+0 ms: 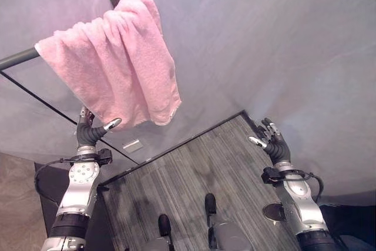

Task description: Put brush and paste in cup on sink, flatten towel.

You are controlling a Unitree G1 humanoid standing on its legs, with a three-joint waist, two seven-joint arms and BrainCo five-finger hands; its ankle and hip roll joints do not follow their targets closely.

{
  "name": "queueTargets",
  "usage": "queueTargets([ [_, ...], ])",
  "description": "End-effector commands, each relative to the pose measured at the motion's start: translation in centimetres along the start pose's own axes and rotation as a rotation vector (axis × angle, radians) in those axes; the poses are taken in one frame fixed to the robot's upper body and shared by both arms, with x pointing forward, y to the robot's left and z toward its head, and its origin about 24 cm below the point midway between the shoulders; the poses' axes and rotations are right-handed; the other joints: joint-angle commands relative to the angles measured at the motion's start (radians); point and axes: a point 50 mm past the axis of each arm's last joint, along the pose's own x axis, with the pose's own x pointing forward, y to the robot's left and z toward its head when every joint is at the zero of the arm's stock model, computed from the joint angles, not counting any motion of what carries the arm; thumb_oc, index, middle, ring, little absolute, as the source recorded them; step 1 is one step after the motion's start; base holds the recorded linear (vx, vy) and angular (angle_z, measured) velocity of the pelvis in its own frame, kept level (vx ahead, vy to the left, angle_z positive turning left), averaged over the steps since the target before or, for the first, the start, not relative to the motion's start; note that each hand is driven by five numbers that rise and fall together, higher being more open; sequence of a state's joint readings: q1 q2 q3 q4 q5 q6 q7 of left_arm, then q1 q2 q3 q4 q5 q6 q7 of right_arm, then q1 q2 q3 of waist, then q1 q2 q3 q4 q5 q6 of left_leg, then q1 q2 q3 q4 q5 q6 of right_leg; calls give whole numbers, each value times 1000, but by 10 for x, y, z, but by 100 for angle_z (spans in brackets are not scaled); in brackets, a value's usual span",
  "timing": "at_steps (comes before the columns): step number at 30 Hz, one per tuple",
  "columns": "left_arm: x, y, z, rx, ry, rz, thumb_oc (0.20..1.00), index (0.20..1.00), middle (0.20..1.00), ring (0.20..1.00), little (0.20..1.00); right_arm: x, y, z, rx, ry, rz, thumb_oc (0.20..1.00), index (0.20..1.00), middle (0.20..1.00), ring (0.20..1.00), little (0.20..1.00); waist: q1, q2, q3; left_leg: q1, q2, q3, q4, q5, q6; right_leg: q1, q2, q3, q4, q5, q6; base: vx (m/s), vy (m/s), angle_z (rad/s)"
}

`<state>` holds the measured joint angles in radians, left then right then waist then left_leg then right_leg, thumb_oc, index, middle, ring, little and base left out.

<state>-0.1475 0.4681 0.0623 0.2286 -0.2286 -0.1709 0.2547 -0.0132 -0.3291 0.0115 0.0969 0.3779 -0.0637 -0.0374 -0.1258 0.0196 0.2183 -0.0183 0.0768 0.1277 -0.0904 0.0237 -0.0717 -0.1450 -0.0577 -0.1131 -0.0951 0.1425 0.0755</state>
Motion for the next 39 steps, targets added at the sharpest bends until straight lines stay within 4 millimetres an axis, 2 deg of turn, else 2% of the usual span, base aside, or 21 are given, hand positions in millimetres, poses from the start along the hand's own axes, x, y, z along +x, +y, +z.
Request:
queueTargets([
  [1,24,6,28,20,-127,-5,1000,1000,1000,1000,1000,7,5,24,-3,-131,35,1000,1000,1000,1000,1000,-23,-35,-19,-3,34,1,89,-116,-30,47,-94,0,31,-150,117,0,0,0],
  [4,24,6,28,27,-127,-5,1000,1000,1000,1000,1000,6,5,22,-5,-126,35,1000,1000,1000,1000,1000,-25,-33,-19,-1,32,6,87,-116,-29,46,-95,1,29,-148,119,0,0,0],
  [6,25,6,28,31,-129,-4,906,906,906,906,906,6,4,22,-8,-123,35,1000,1000,1000,1000,1000,-27,-31,-18,0,31,10,86,-117,-29,46,-96,2,28,-148,119,-8,-3,-12],
  [7,25,6,28,32,-128,-4,548,548,548,548,548,5,4,22,-8,-122,36,1000,1000,1000,1000,1000,-29,-30,-19,1,31,11,85,-117,-29,47,-96,1,28,-148,119,-4,-1,-15],
  [8,25,6,28,35,-126,-4,351,351,351,351,351,5,4,21,-8,-120,38,1000,1000,1000,1000,1000,-29,-29,-19,2,31,13,86,-117,-29,47,-97,2,28,-148,119,-1,0,-9],
  [9,25,6,27,38,-123,-4,200,200,200,200,200,4,4,21,-7,-118,37,1000,1000,1000,1000,1000,-31,-28,-19,3,31,15,86,-117,-29,48,-97,2,27,-147,120,1,2,-6],
  [20,27,7,29,32,-130,-6,200,200,200,200,200,4,4,19,-1,-112,33,1000,1000,1000,1000,1000,-34,-24,-19,0,30,20,90,-116,-27,45,-100,0,28,-145,122,0,1,-1],
  [26,21,11,27,28,-127,-7,200,200,200,200,200,5,3,20,-4,-110,31,1000,1000,1000,1000,1000,-23,-26,-22,5,29,9,94,-118,-27,64,-102,-17,31,-151,122,1,6,1],
  [39,9,37,20,76,-98,41,200,200,200,200,200,9,6,20,-11,-97,50,1000,1000,1000,1000,1000,22,-49,-26,4,15,-20,110,-131,-16,93,-125,-49,49,-158,126,-19,40,10],
])
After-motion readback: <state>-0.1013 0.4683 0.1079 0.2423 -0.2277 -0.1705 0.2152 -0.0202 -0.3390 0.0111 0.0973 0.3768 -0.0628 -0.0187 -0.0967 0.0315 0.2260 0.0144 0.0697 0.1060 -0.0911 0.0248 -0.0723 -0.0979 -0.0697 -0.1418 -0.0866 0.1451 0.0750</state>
